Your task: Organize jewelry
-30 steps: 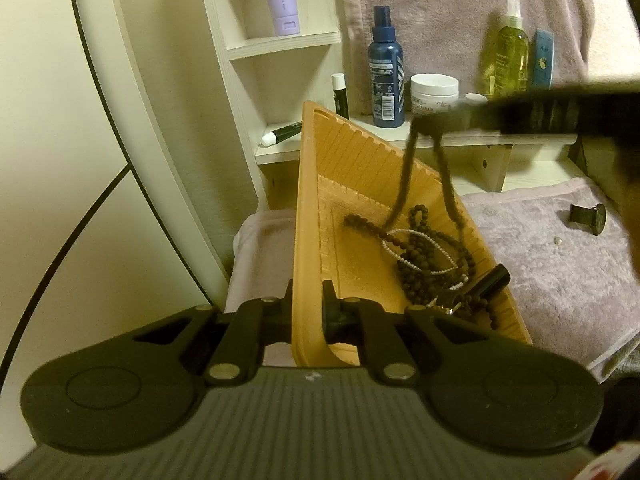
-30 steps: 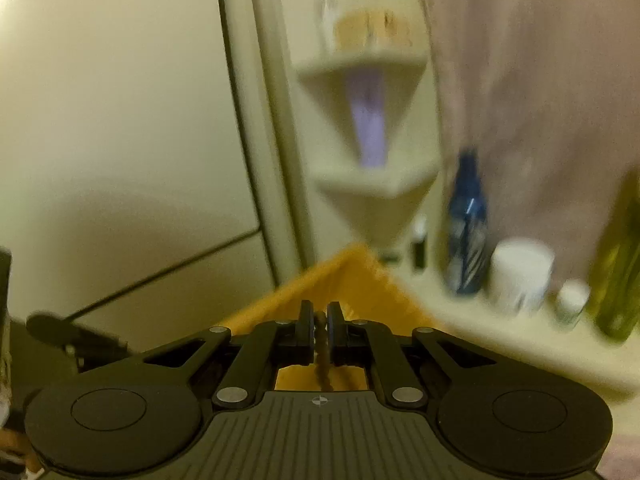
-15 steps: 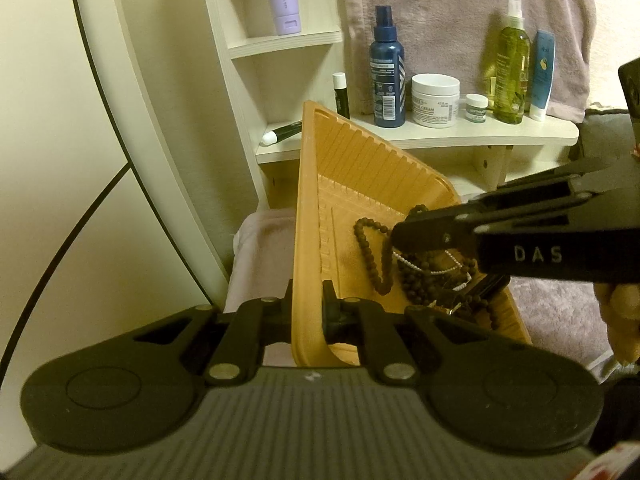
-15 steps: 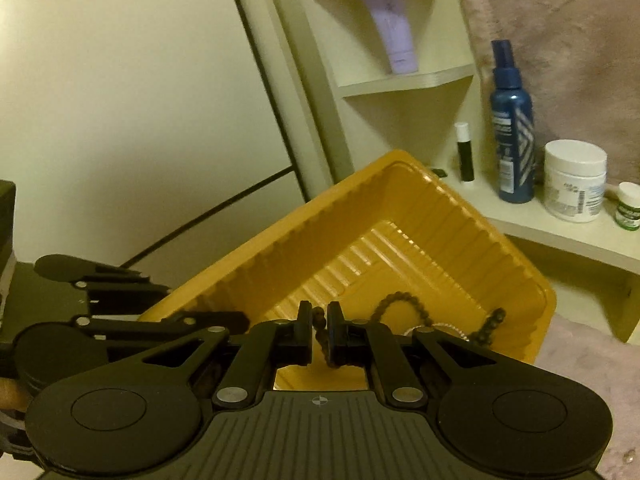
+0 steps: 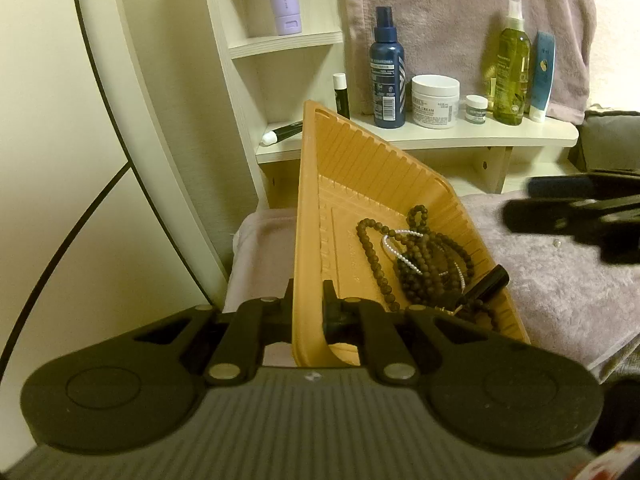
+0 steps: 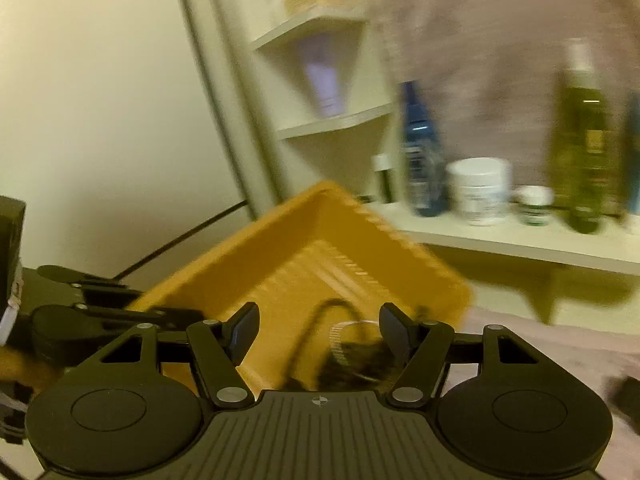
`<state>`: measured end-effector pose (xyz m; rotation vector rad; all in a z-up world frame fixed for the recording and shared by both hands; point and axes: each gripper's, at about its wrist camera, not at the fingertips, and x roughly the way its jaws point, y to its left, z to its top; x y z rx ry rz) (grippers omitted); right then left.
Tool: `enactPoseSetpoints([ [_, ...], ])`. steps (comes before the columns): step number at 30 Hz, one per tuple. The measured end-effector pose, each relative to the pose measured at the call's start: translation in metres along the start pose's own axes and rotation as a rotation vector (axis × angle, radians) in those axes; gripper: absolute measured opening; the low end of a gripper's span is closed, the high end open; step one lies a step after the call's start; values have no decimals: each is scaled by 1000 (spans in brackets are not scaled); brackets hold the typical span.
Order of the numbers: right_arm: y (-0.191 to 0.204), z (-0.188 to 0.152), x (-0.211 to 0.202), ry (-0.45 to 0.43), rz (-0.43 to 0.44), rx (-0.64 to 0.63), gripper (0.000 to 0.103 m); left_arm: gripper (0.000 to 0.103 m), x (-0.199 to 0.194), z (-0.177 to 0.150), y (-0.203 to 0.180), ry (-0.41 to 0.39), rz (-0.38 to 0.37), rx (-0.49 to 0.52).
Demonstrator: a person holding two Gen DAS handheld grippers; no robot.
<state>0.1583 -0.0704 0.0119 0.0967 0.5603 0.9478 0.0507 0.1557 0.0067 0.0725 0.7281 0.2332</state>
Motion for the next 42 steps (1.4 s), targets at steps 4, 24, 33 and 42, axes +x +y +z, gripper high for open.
enactPoseSetpoints([
  [4, -23, -16, -27, -25, -138, 18, 66, 8, 0, 0, 0, 1, 0, 0],
  [24, -72, -87, -38, 66, -398, -12, 55, 8, 0, 0, 1, 5, 2, 2],
  [33, -94, -77, -9, 76, -451, 12, 32, 8, 1, 0, 0, 10, 8, 2],
  [42, -104, -72, 25, 141, -510, 11, 19, 8, 2, 1, 0, 11, 9, 3],
])
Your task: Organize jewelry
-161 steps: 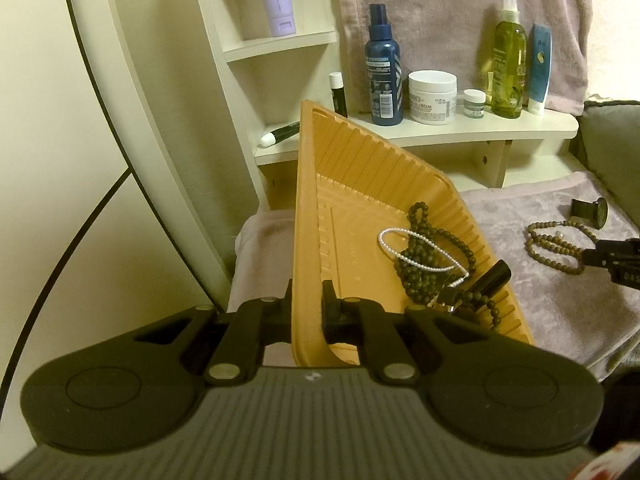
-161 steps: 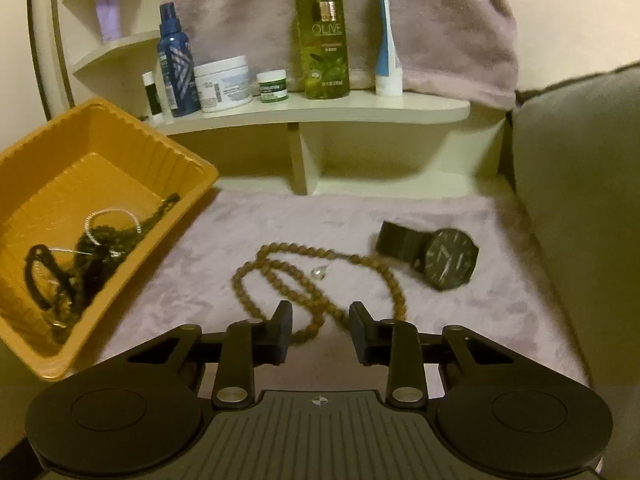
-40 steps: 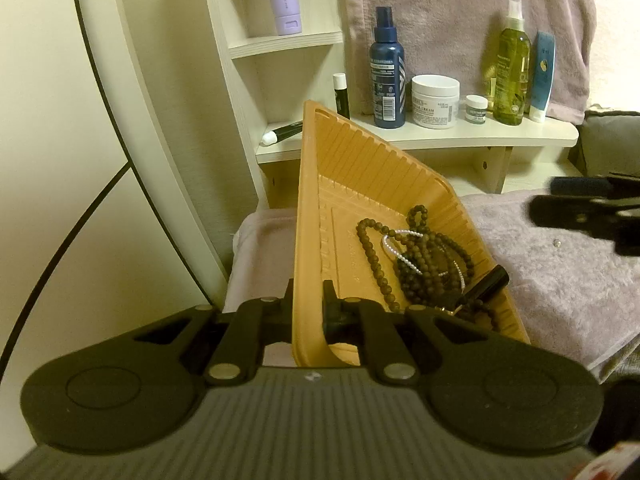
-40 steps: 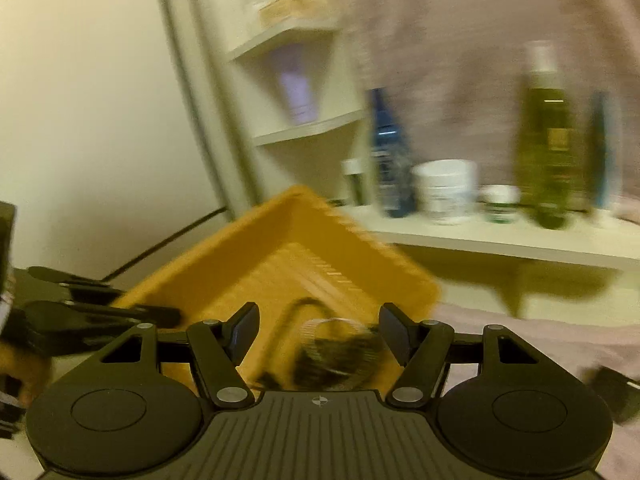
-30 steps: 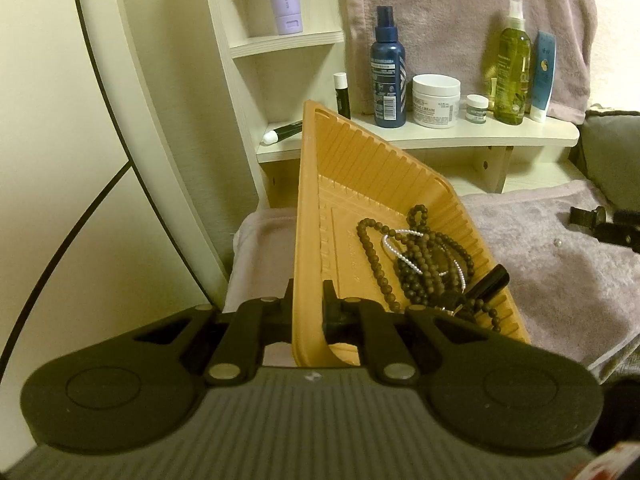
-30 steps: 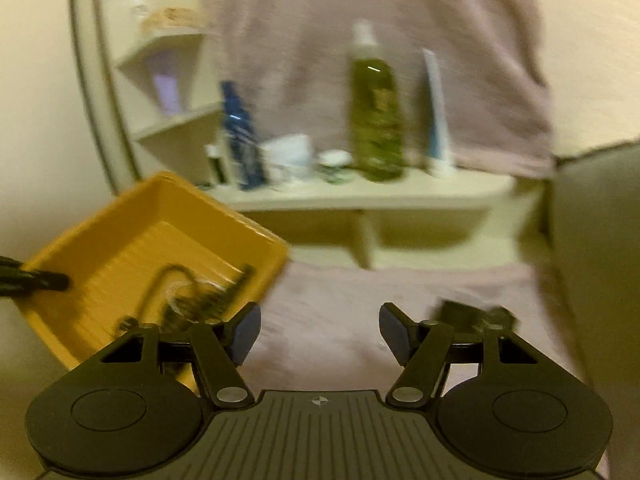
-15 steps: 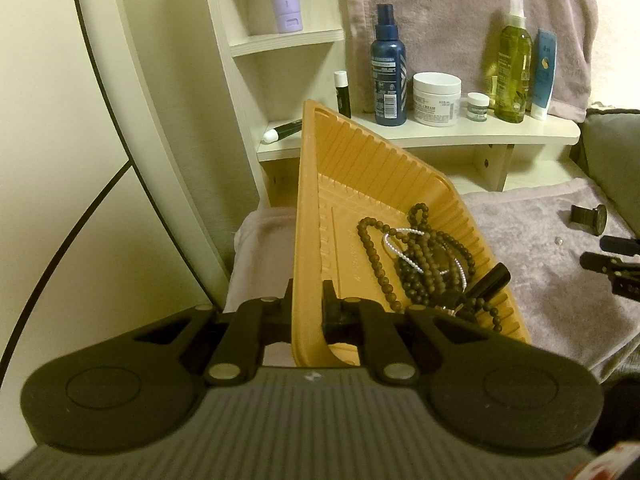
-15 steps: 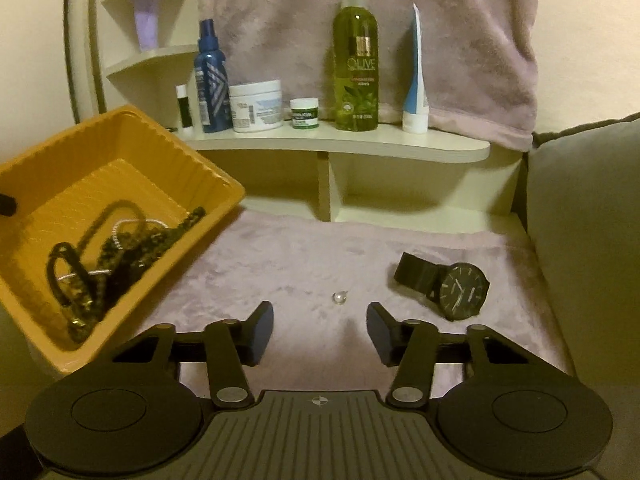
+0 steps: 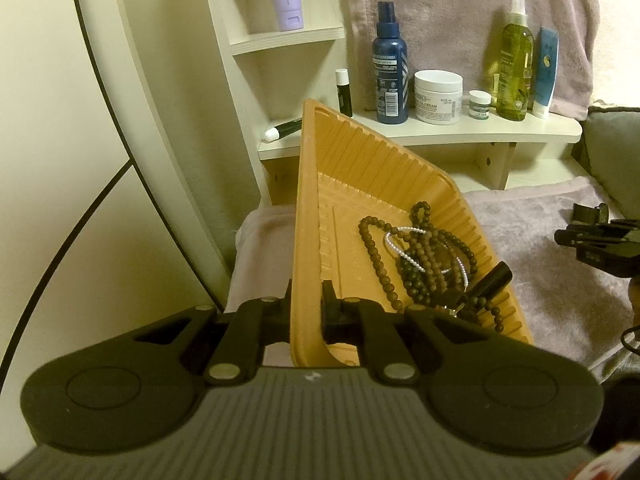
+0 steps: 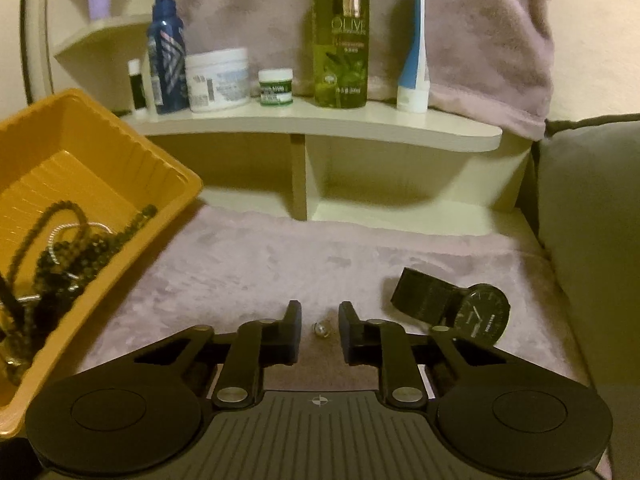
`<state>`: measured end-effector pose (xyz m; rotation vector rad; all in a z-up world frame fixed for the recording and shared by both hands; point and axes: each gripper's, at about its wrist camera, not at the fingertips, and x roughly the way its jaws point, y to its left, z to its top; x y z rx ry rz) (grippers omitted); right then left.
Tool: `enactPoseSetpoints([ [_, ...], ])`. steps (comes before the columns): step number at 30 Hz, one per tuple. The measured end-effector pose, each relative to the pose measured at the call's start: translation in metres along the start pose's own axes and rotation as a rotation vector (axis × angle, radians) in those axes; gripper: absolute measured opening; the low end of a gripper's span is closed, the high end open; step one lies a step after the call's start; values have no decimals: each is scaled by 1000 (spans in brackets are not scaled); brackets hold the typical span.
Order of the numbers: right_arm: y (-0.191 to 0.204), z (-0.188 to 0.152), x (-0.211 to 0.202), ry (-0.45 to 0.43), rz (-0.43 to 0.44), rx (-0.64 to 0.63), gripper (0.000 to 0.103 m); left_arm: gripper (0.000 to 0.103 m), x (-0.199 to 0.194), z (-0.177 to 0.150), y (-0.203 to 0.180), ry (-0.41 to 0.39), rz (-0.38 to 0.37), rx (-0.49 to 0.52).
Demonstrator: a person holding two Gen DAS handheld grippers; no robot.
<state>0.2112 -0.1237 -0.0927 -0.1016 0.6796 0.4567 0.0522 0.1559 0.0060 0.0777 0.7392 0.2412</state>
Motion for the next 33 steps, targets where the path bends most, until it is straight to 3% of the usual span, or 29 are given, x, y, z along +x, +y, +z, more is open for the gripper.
enactPoseSetpoints([
  [6, 4, -4, 4, 12, -8, -3, 16, 8, 0, 0, 0, 1, -1, -2],
  [10, 5, -5, 4, 15, -13, -5, 9, 8, 0, 0, -1, 0, 0, -2],
  [16, 8, -1, -4, -12, 1, -16, 8, 8, 0, 0, -1, 0, 0, -1],
  [19, 20, 5, -18, -49, 54, -24, 8, 8, 0, 0, -1, 0, 0, -1],
  [26, 76, 33, -53, -135, 281, -62, 8, 8, 0, 0, -1, 0, -2, -1],
  [33, 128, 45, -46, -102, 412, -122, 8, 8, 0, 0, 0, -2, -7, -5],
])
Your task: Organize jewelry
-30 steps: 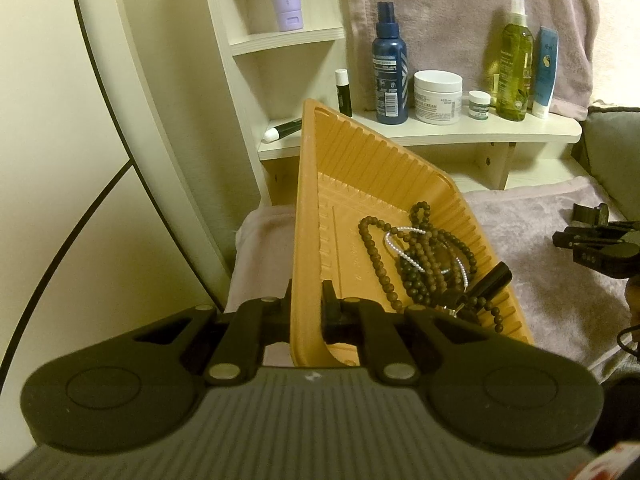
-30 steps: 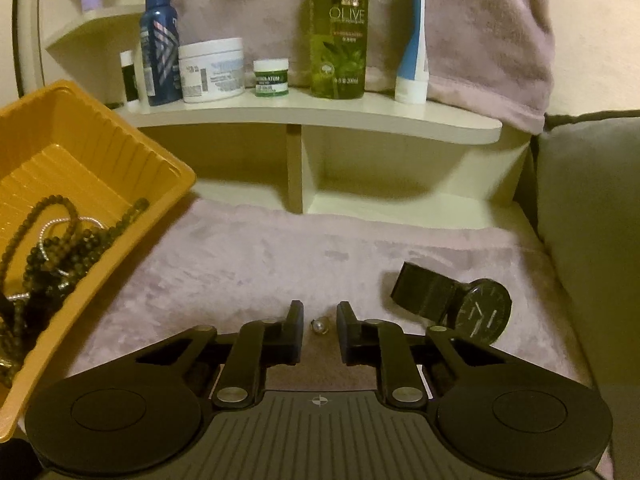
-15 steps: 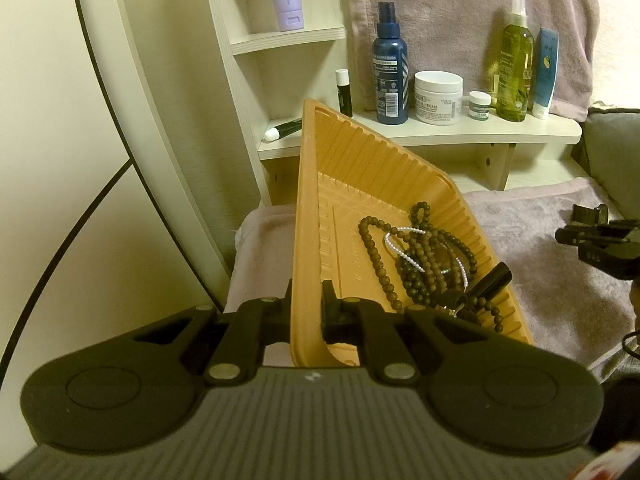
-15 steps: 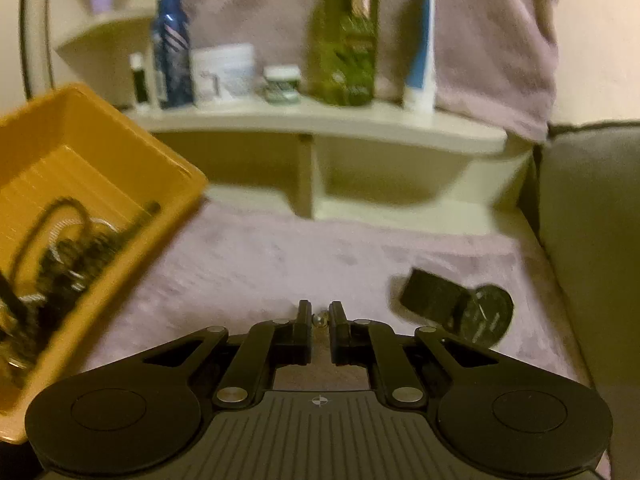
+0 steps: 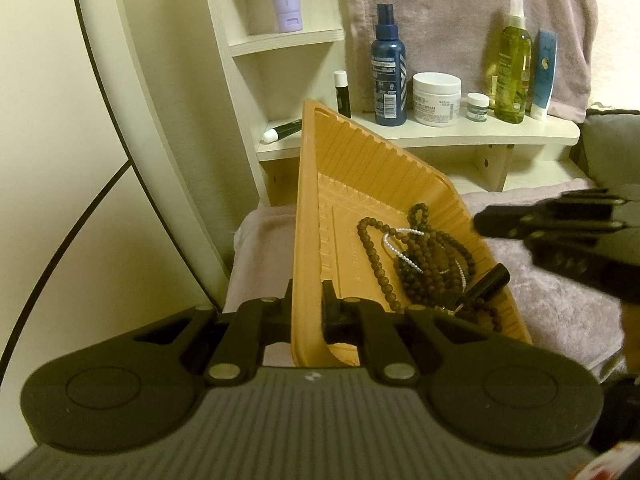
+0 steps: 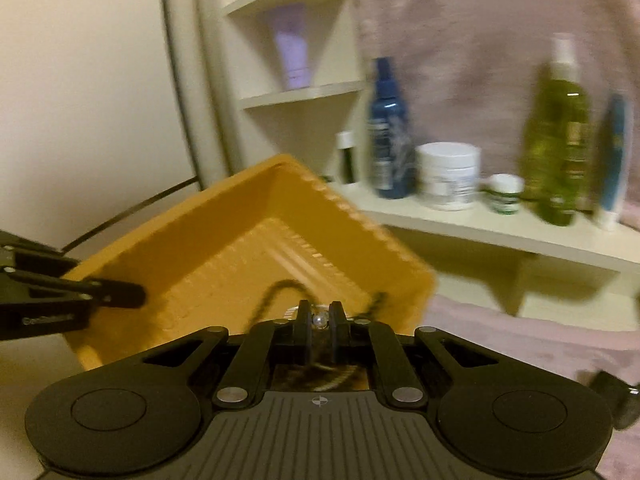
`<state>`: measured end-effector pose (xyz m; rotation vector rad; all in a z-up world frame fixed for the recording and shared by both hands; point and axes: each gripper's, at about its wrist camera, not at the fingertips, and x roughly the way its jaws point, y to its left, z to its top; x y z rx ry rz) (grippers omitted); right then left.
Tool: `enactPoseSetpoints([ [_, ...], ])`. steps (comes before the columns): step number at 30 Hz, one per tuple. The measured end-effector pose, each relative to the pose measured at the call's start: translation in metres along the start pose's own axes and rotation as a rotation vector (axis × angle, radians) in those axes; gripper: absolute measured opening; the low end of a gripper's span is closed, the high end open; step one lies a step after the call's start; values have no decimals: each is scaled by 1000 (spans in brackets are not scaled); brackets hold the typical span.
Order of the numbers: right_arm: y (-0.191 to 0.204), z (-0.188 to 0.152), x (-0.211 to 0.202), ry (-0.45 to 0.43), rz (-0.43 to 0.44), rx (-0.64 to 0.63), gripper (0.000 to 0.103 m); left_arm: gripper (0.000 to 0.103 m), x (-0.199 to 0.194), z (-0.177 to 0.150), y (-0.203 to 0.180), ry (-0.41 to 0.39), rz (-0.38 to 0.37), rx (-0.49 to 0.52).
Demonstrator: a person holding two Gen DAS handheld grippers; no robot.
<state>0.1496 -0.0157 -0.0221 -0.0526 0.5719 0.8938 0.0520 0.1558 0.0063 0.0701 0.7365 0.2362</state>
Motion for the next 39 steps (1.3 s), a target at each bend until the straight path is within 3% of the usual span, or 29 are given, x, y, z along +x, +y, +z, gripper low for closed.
enactPoseSetpoints([
  [13, 15, -8, 27, 57, 61, -3, 11, 8, 0, 0, 1, -1, -4, -3],
  [14, 14, -8, 25, 56, 65, -5, 13, 8, 0, 0, 0, -1, -4, -4],
  [15, 14, -9, 24, 50, 63, -5, 21, 8, 0, 0, 1, -1, -4, -3],
  [16, 14, -9, 21, 43, 59, -4, 36, 8, 0, 0, 1, -1, -4, -3],
  [17, 12, -10, 19, 35, 54, 4, 43, 8, 0, 0, 1, -1, -5, -4],
  [21, 6, -11, 4, 2, 28, 18, 45, 8, 0, 0, 0, -1, -5, -3],
  [33, -70, -34, -67, -53, -241, 120, 46, 8, 0, 0, 1, 0, -4, -5],
  [39, -112, -56, -92, -26, -408, 149, 46, 8, 0, 0, 1, -1, -4, -5],
])
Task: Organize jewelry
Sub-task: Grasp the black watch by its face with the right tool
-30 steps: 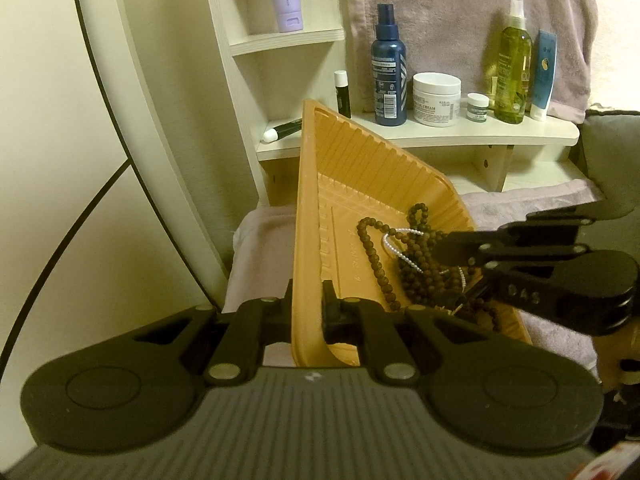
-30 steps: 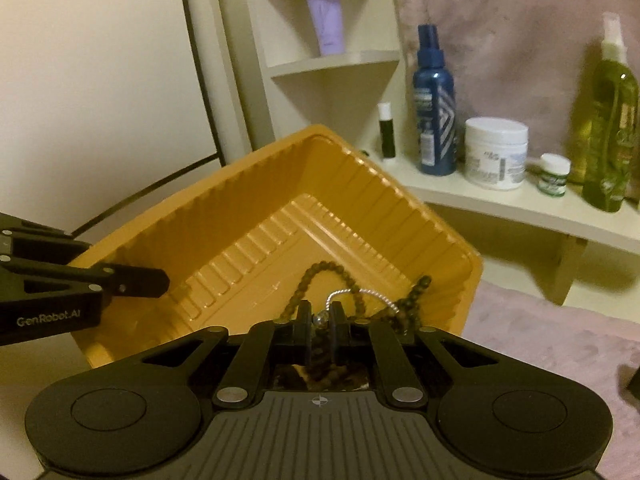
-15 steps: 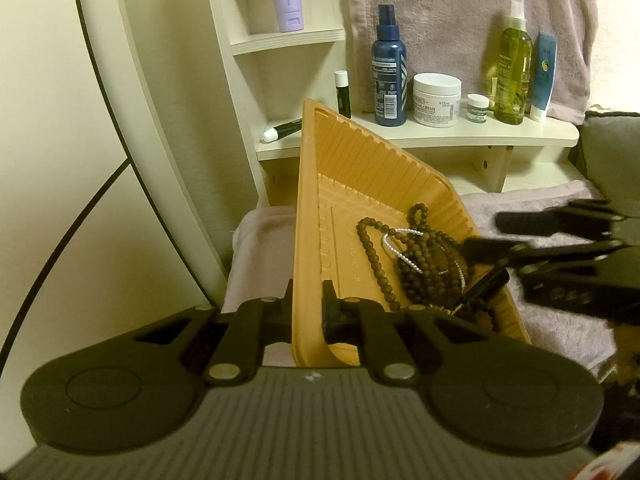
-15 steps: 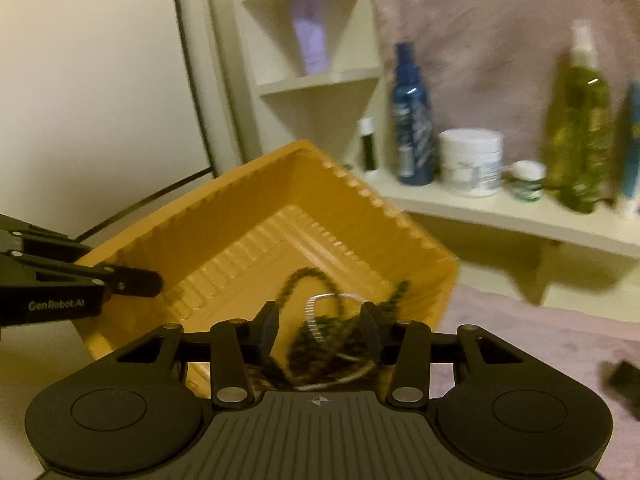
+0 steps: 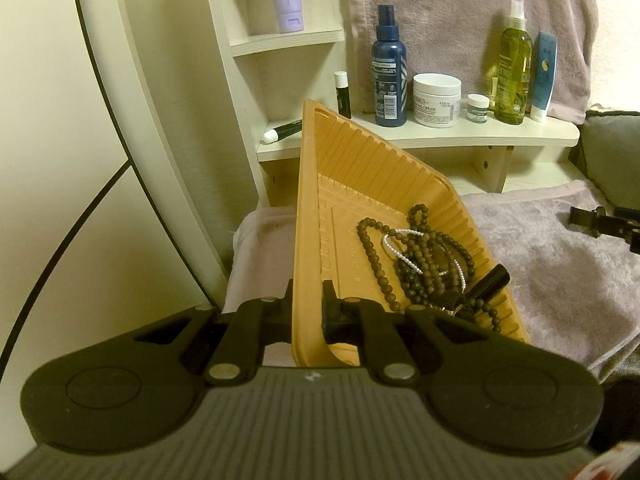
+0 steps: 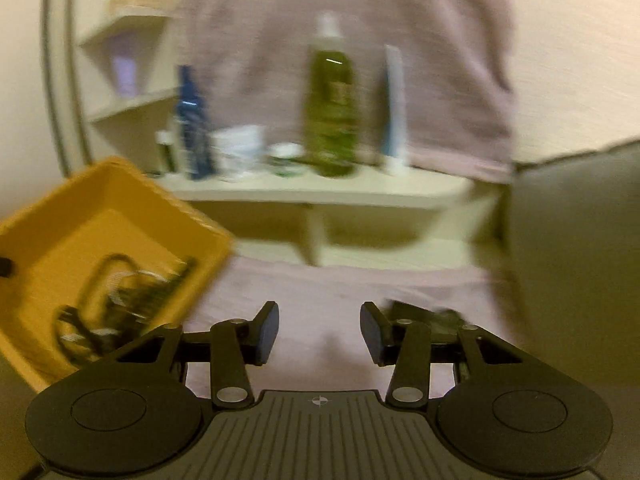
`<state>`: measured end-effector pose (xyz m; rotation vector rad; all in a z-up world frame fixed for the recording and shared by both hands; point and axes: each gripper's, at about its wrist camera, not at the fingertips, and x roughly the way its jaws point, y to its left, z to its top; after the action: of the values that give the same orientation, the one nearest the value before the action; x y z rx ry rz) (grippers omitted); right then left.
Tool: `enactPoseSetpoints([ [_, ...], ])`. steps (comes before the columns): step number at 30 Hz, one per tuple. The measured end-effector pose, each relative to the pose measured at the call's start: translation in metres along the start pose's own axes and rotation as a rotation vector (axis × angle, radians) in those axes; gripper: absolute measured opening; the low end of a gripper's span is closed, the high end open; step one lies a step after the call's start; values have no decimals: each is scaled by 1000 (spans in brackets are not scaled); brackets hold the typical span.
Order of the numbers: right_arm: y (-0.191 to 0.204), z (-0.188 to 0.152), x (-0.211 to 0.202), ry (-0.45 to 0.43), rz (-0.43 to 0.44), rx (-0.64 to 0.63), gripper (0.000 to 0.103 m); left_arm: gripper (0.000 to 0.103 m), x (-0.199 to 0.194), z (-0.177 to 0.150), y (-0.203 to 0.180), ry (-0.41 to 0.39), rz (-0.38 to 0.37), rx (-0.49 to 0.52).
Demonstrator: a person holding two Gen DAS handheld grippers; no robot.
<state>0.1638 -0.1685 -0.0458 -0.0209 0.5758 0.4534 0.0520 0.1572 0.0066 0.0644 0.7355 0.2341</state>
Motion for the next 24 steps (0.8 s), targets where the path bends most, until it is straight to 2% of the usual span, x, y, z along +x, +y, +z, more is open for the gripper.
enactPoseSetpoints([
  [5, -28, -7, 7, 36, -102, -11, 50, 8, 0, 1, 0, 1, 2, 0],
  [10, -35, -12, 25, 83, -162, -107, 59, 8, 0, 1, 0, 2, 4, 3],
  [24, -57, -14, 74, 132, -98, -132, 66, 8, 0, 1, -1, 6, 7, 1],
])
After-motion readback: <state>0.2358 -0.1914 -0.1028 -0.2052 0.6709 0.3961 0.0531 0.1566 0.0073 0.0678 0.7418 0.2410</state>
